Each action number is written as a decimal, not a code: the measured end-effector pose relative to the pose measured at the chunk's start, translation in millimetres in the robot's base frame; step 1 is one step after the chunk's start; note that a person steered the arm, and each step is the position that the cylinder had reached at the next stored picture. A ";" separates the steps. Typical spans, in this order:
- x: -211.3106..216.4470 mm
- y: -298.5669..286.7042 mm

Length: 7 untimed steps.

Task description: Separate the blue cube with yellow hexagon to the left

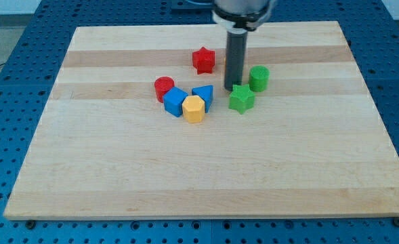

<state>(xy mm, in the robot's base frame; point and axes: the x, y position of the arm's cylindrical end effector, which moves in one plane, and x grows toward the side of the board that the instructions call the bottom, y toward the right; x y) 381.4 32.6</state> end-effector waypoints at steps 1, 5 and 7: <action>4.2 -27.3; 41.0 -62.3; 52.8 -97.5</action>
